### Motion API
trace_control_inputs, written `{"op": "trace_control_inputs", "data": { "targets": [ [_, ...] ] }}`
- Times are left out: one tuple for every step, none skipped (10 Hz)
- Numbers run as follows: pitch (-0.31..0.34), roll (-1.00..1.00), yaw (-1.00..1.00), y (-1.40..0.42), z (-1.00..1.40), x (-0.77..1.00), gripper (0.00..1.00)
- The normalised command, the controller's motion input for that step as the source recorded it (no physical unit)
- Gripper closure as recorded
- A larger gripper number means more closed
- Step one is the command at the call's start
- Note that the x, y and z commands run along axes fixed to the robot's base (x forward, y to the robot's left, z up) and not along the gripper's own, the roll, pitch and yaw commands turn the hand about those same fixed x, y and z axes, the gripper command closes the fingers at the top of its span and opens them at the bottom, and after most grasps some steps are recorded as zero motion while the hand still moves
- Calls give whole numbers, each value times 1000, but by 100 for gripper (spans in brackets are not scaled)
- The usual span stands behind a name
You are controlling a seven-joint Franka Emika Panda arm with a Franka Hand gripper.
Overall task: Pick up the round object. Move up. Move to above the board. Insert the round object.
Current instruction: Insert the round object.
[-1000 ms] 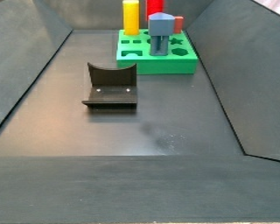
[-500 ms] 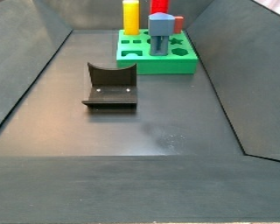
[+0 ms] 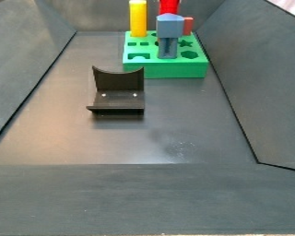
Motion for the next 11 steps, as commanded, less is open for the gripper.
{"op": "trace_control_inputs", "data": {
  "targets": [
    [0, 11, -63, 0, -237, 114, 100],
    [3, 30, -57, 0, -214, 174, 100],
    [59, 77, -34, 0, -180, 237, 100],
    [107, 120, -31, 0, -166, 311, 100],
    [90, 127, -20, 0, -200, 254, 100],
    [21, 107, -40, 0, -240, 46, 100],
    [0, 106, -9, 0, -294, 0, 100],
    [0, 97, 0, 0, -323, 0, 100],
    [0, 90, 0, 0, -294, 0, 100],
    [0, 61, -9, 0, -311, 34, 100],
    [0, 89, -9, 0, -366, 49, 100]
  ]
}}
